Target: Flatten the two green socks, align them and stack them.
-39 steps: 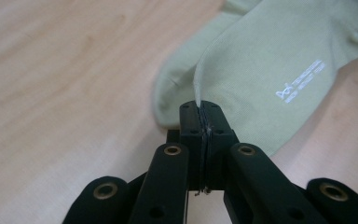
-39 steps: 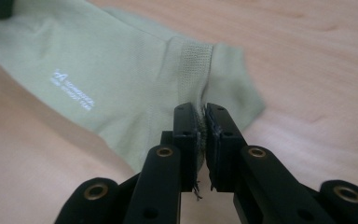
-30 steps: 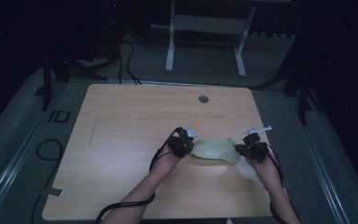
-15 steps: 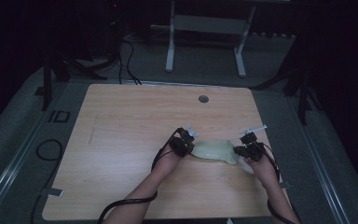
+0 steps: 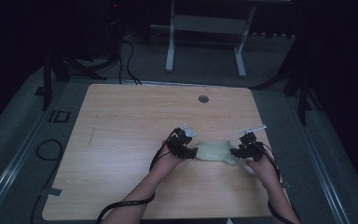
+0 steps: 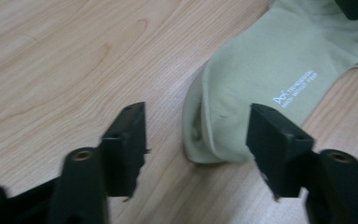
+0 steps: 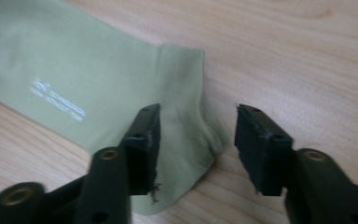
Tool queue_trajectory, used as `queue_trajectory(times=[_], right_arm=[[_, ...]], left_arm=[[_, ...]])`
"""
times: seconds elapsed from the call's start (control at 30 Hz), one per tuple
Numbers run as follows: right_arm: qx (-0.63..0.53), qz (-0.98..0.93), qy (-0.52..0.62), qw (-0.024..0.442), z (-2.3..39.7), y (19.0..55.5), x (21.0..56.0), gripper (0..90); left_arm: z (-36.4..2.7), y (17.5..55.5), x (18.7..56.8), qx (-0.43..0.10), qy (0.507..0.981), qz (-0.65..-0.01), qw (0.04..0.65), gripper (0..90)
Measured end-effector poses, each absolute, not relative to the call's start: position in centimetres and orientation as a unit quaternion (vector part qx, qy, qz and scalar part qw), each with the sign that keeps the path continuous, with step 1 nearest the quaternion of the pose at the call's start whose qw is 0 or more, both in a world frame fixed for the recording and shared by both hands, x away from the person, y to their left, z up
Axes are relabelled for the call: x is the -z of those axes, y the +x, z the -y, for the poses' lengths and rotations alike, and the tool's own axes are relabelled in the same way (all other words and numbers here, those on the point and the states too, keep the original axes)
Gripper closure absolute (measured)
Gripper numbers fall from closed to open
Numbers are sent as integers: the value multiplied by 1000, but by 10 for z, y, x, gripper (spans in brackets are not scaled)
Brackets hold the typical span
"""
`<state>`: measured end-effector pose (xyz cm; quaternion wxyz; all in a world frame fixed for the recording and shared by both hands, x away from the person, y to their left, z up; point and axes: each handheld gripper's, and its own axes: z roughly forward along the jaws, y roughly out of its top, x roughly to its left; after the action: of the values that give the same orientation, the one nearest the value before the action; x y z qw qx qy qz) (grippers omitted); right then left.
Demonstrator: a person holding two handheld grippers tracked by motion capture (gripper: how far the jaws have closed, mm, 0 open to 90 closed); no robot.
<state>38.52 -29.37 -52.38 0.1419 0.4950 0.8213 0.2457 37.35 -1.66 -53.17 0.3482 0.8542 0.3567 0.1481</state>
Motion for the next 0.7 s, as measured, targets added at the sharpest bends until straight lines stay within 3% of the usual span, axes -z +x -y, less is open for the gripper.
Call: queue_trajectory(times=[0.1,0.23,0.37,0.7], right_arm=[[-258,-821,488,144,290,383,516,394],[-262,-827,480,133,283,382,514,305],[-278,-823,479,124,280,379,515,186],[-300,-820,471,123,284,367,522,152]], left_arm=[[14,369,528,-143,854,-354,353,223],[13,365,529,-150,857,-348,349,158],[11,358,529,-168,853,-340,357,140],[-11,339,533,-179,846,-338,372,119]])
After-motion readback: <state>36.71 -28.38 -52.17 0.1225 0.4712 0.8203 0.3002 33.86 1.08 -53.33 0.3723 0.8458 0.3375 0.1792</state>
